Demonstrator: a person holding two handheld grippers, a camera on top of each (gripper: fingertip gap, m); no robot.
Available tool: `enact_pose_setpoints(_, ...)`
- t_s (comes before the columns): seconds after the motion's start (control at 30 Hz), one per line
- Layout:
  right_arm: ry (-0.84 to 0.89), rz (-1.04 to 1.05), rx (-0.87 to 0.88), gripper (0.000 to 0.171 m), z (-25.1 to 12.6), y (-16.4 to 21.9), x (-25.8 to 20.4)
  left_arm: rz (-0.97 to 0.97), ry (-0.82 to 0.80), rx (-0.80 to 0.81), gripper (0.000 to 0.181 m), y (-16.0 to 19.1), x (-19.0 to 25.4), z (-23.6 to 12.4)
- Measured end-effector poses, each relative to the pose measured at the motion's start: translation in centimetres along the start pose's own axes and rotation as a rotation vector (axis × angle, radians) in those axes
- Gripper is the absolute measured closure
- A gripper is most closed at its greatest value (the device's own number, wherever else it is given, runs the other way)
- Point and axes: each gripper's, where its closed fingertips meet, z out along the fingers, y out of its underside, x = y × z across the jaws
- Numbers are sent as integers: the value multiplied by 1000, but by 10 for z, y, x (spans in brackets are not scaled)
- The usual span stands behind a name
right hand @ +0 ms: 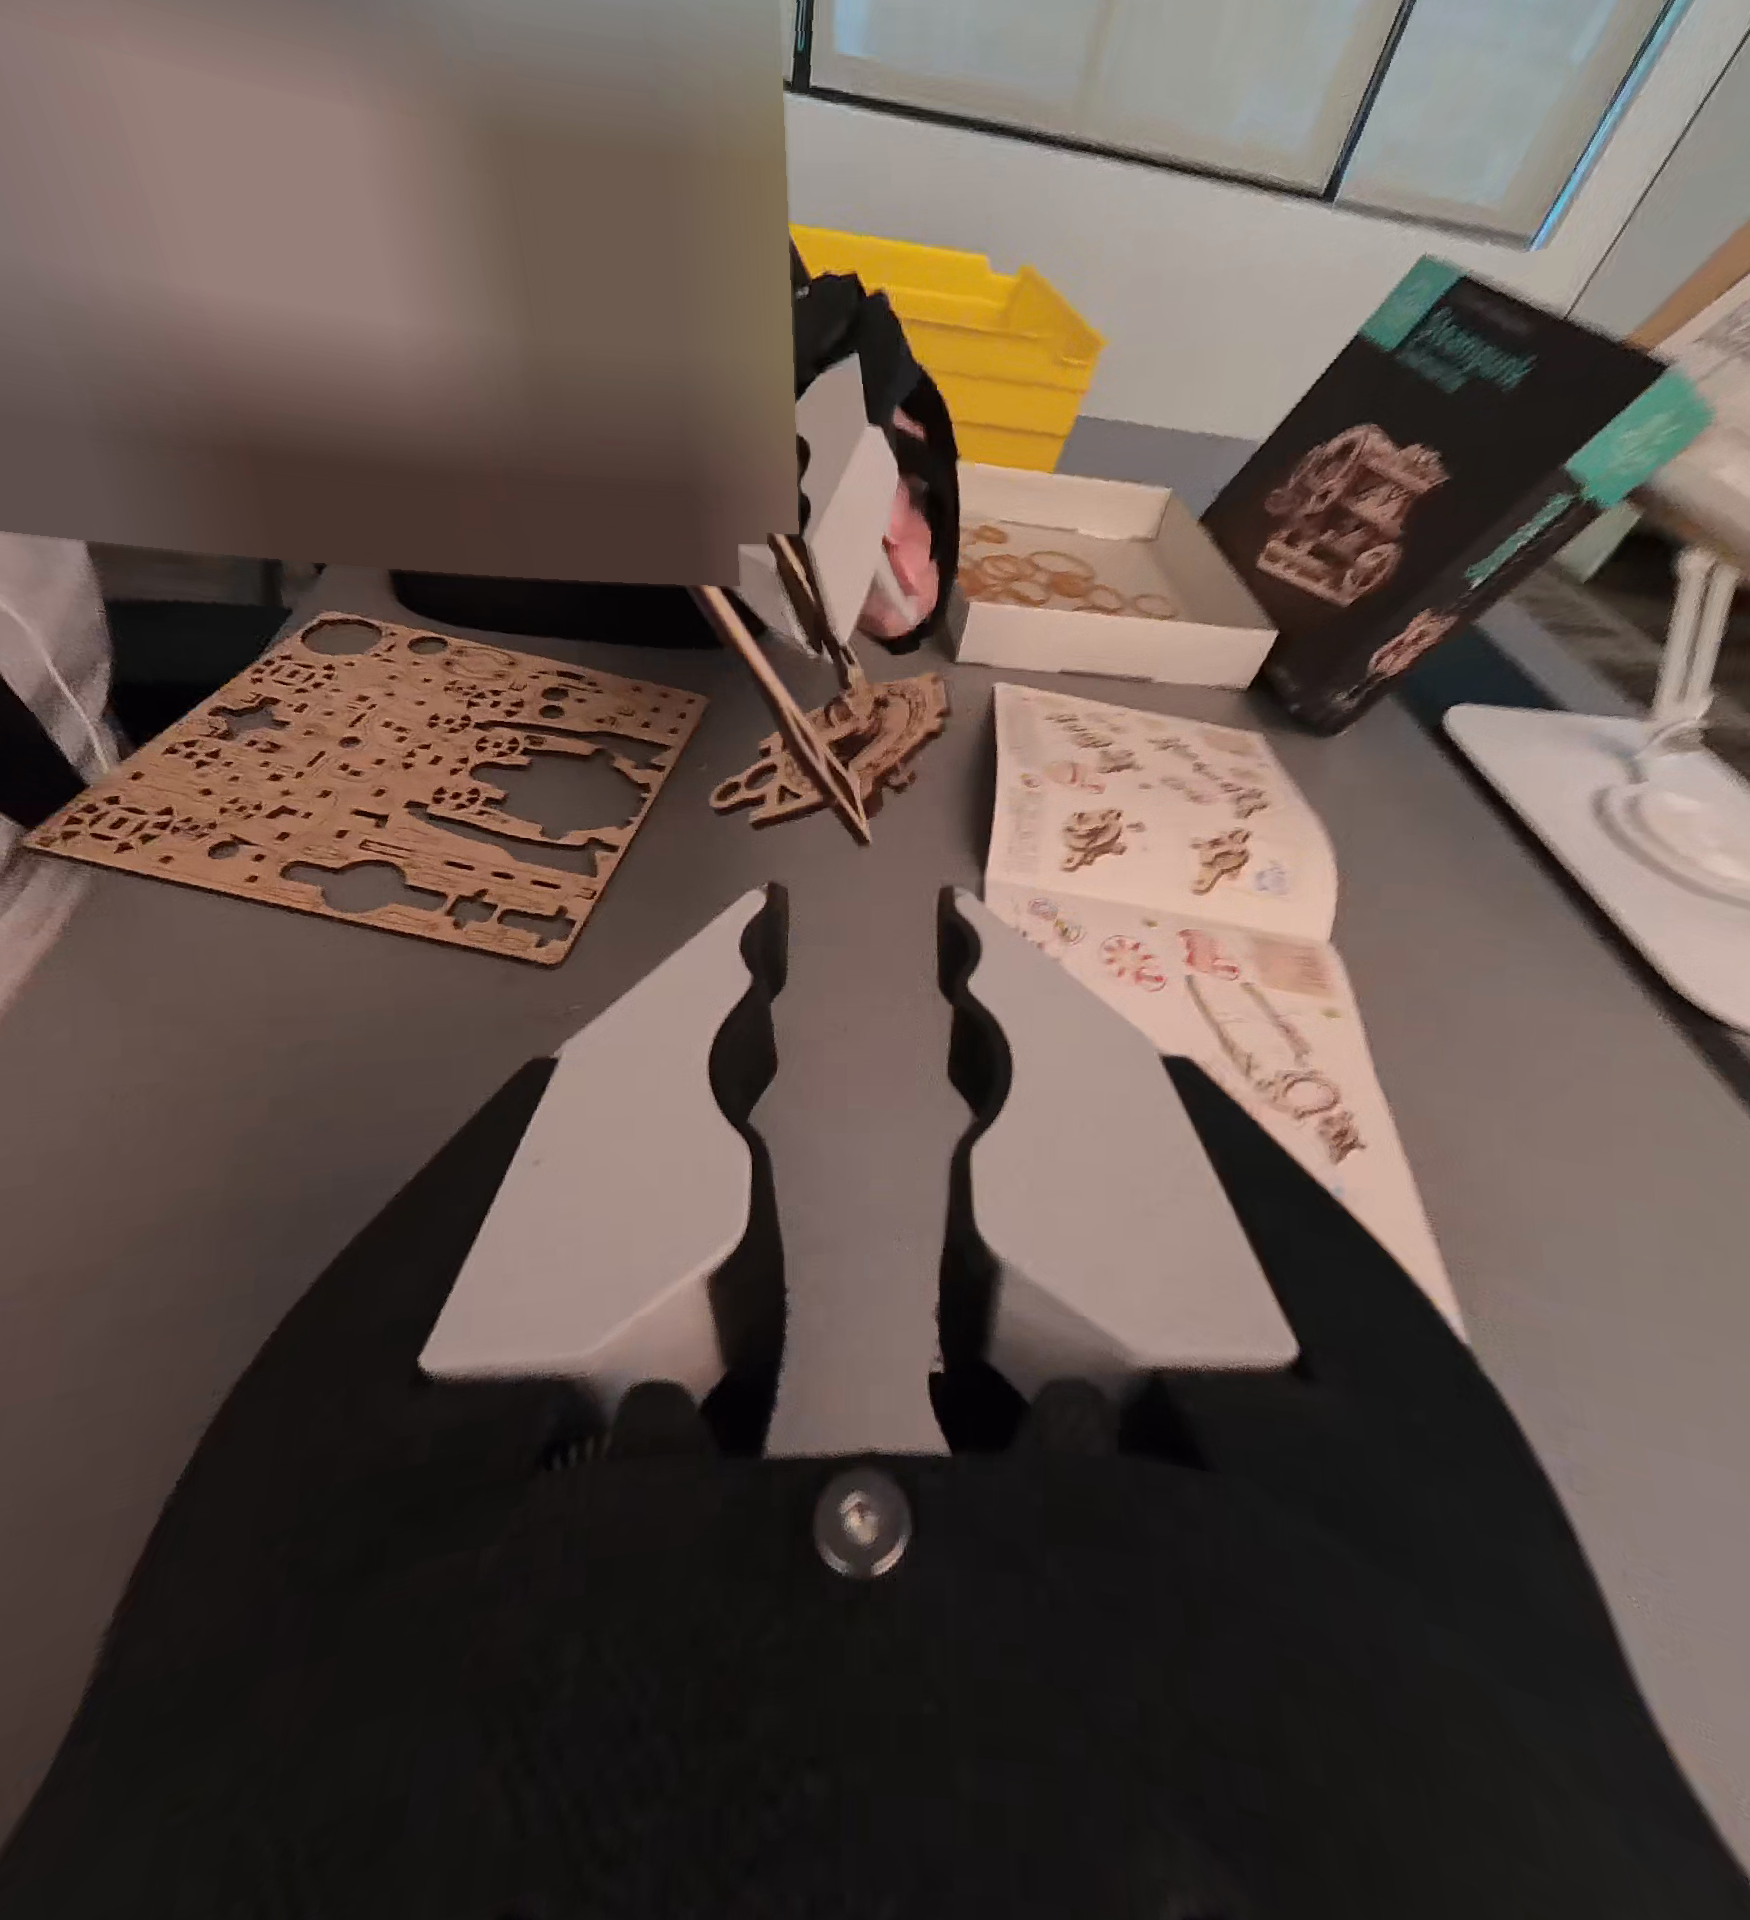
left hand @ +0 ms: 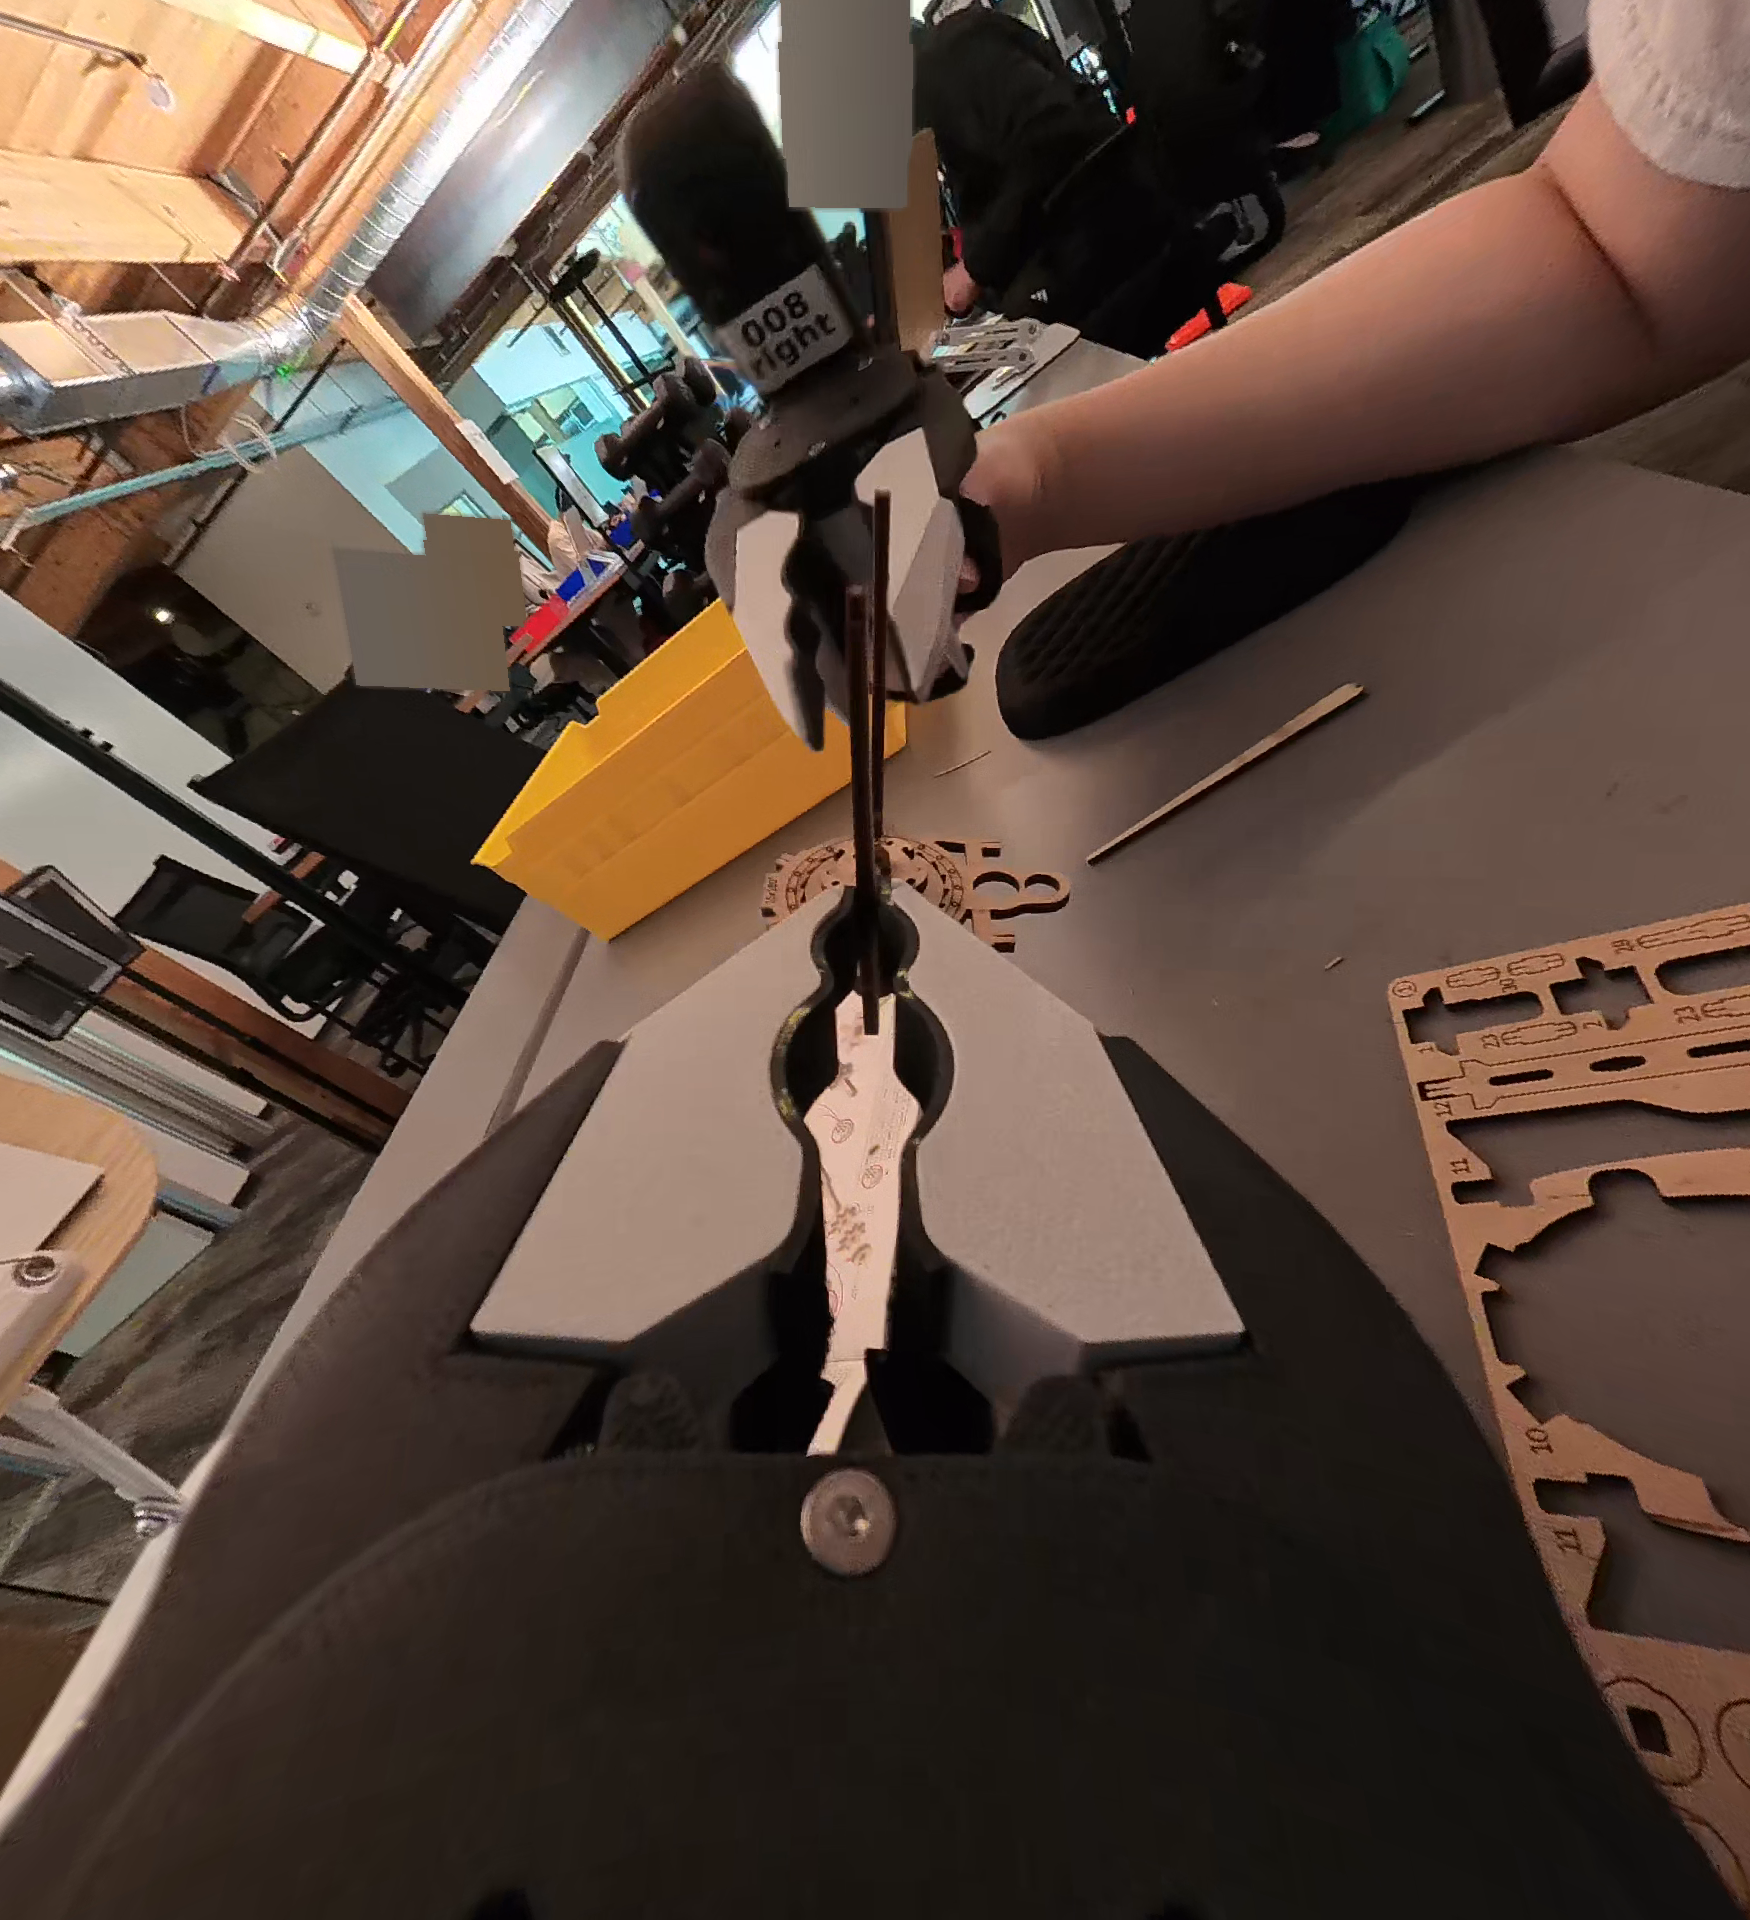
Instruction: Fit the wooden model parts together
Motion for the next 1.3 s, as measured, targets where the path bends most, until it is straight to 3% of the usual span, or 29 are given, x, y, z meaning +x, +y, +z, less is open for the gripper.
enact_pose_setpoints(0.43,66,182,-210,142,1,48,22,-42,72,41,181,0,14,5)
enact_pose_setpoints(0.67,98,288,-230,148,-2,56,31,-84,132,54,181,1,23,8)
enact_pose_setpoints(0.8,65,375,-179,152,-1,48,30,-75,162,53,181,2,31,11)
enact_pose_setpoints(0.93,-32,495,-93,171,1,32,21,-58,190,51,181,3,36,17)
enact_pose_setpoints(1.1,-141,598,-25,171,8,19,10,-41,185,62,181,1,37,18)
enact_pose_setpoints(1.17,-183,620,-50,160,12,20,2,-32,188,54,181,3,38,19)
enact_pose_setpoints(1.3,-192,600,-110,161,23,27,-5,-13,197,46,181,4,41,20)
